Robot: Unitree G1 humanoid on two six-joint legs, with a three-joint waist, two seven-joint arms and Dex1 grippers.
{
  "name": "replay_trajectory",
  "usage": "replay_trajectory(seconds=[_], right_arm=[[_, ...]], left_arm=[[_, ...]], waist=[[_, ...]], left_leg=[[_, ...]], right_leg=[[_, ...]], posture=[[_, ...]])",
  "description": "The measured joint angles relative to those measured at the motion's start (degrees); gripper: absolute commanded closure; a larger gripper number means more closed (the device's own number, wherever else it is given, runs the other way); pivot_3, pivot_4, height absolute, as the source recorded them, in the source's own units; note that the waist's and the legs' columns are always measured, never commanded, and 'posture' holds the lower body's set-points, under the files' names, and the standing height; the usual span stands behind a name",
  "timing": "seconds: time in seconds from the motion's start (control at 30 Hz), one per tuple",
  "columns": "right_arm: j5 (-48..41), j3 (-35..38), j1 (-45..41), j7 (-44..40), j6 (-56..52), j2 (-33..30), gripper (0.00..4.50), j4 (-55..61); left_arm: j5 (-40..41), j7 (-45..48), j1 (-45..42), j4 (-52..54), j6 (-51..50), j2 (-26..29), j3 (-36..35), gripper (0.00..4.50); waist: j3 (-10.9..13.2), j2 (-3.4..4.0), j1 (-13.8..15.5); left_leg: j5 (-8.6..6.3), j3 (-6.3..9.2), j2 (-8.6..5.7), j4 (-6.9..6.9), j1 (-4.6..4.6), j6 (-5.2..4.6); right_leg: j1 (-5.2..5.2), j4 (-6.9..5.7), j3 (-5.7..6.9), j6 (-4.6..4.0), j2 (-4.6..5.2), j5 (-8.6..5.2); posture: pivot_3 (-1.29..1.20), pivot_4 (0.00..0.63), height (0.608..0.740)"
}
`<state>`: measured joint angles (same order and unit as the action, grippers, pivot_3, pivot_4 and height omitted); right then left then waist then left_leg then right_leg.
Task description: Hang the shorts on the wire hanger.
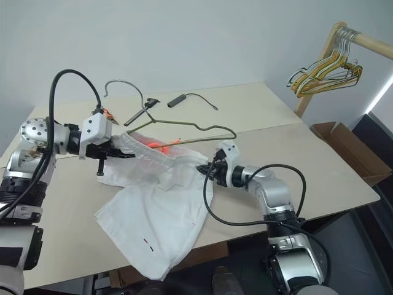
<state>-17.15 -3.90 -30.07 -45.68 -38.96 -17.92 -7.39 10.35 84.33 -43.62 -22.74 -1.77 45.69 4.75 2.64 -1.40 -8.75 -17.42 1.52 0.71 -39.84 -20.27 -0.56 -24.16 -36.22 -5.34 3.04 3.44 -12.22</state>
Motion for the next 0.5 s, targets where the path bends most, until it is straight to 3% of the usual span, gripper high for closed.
replay_trajectory(seconds=[0.23,0.5], right_arm=[[-1.32,1.5,1.92,-0.52,-0.01,-4.9,4.47,4.71],[-5.01,2.8,2.23,-6.72,-0.03,-15.7,4.47,11.17]], left_arm=[[-0.17,1.47,0.96,-1.42,0.75,2.08,0.09,4.5],[-1.87,3.86,3.26,-3.0,3.5,3.54,1.75,4.5]], waist=[[0.0,0.0,-0.31],[0.0,-0.01,-0.11]], left_leg=[[0.0,-0.05,0.0,0.0,0.02,0.0],[0.0,-0.15,0.0,0.0,0.01,0.0]], right_leg=[[-0.01,0.06,-0.03,0.0,-0.01,0.0],[0.04,0.16,0.01,0.02,-0.01,-0.02]], posture=[[-0.09,0.0,0.74],[-0.11,0.0,0.74]])
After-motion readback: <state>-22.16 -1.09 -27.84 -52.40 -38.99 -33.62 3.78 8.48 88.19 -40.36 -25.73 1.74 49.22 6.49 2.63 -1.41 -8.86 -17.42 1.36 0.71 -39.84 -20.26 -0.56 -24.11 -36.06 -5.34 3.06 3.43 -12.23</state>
